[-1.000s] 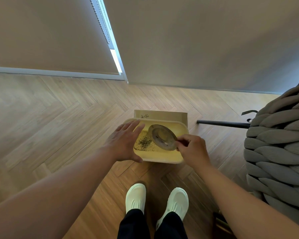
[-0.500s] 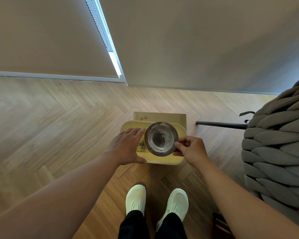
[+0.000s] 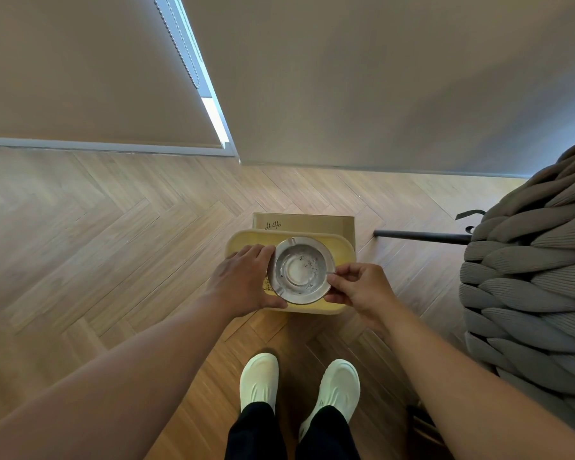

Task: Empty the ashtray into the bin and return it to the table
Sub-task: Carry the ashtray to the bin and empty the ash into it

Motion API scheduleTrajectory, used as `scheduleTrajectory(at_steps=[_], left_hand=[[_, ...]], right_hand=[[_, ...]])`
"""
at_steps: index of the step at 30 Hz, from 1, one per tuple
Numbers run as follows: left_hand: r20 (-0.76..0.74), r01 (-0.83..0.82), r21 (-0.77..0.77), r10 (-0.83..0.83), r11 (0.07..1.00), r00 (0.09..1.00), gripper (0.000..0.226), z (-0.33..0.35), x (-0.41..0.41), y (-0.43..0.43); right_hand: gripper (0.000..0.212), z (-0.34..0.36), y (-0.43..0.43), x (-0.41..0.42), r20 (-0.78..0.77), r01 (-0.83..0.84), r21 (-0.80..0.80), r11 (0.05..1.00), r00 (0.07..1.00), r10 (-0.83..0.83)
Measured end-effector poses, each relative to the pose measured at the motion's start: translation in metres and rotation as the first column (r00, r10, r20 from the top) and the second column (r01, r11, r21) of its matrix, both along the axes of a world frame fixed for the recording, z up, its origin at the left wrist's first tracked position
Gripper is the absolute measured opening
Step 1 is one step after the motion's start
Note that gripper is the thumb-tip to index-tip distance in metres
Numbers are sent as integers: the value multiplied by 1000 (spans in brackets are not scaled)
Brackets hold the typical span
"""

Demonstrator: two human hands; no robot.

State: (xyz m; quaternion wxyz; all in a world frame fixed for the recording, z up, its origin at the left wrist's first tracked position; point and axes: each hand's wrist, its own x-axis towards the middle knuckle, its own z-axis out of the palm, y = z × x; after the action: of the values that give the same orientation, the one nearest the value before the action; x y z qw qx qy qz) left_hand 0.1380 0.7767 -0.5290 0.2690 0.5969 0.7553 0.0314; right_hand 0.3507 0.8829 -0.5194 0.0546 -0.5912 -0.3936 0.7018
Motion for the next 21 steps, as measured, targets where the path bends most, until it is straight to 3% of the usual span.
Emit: scheduleTrajectory(at_steps=[3, 7, 12, 16, 21], left_hand=[[7, 3, 4, -3, 1000, 1000, 104, -1, 1, -2], [13, 10, 11, -10, 1000, 1000, 103, 1, 3, 0], [4, -5, 7, 5, 1000, 1000, 104, 5, 4, 2], [-25, -5, 18, 6, 1000, 1000, 102, 8, 7, 3], [-33, 20, 13, -19, 1000, 999, 104, 8, 9, 4]], right_hand=[[30, 0, 1, 3, 20, -48, 27, 998, 999, 47], [63, 3, 8, 4, 67, -309, 170, 936, 951, 301], [88, 8, 13, -2, 293, -694, 330, 640, 720, 630], [94, 12, 15, -7, 393, -780, 361, 511, 625, 675], [84, 14, 15, -13, 551, -858, 331, 393, 514, 657]])
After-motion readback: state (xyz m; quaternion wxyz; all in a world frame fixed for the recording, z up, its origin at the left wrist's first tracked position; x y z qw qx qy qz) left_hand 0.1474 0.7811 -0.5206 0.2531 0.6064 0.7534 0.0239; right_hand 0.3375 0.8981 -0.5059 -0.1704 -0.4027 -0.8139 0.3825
